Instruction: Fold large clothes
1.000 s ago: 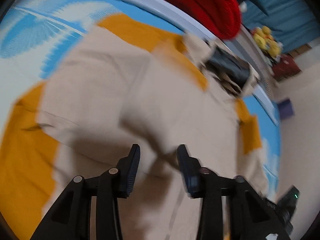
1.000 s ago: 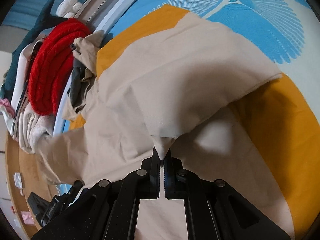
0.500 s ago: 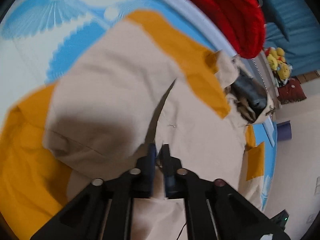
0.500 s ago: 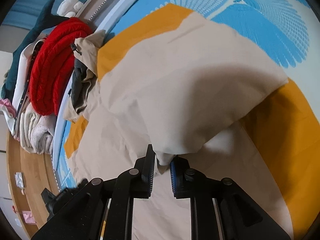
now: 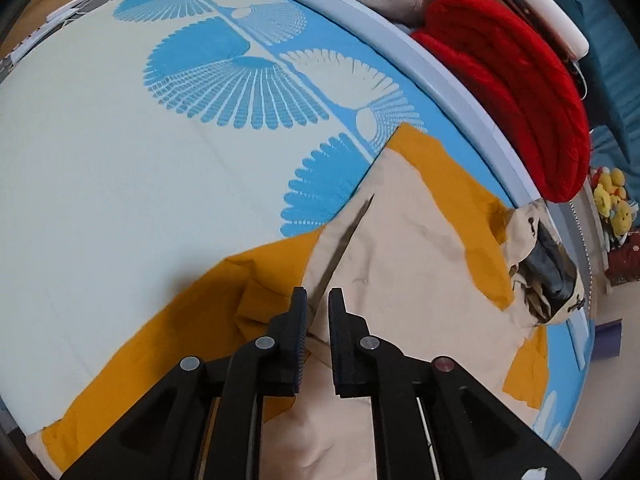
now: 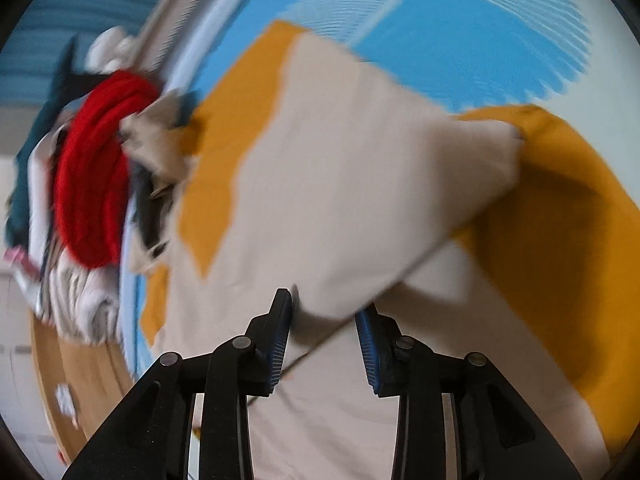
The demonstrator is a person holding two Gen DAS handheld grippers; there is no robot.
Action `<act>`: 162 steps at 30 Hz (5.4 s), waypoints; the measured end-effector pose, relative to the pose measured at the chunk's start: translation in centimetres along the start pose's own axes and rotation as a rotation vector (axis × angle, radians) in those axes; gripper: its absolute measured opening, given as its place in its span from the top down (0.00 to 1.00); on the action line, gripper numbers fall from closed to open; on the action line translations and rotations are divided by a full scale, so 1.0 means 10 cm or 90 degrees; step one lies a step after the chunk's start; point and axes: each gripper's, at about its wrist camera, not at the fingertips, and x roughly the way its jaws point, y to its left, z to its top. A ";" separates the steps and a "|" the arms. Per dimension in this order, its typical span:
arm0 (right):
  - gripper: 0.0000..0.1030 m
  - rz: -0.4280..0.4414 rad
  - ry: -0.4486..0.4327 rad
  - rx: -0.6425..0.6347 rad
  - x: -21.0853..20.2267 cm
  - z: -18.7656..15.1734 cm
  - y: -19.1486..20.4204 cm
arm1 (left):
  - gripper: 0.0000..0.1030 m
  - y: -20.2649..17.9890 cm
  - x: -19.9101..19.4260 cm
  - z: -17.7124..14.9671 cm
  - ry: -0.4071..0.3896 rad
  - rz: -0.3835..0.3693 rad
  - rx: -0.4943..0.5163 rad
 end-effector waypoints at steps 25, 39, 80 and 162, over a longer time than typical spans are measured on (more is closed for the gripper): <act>0.67 -0.061 -0.056 -0.194 -0.18 0.06 0.46 | 0.95 -0.41 0.36 -0.15 0.079 -0.003 0.226; 0.67 -0.137 -0.015 -0.203 0.02 0.14 0.39 | 0.78 -0.66 0.35 -0.25 0.057 0.018 0.335; 0.82 -0.181 -0.349 -0.600 -1.82 -0.50 1.15 | 0.43 -1.35 -0.82 -0.83 -0.209 -0.004 0.488; 0.70 -0.032 -0.243 -0.496 -1.39 -0.20 1.17 | 0.88 -0.98 -0.69 -1.71 0.022 -0.075 0.735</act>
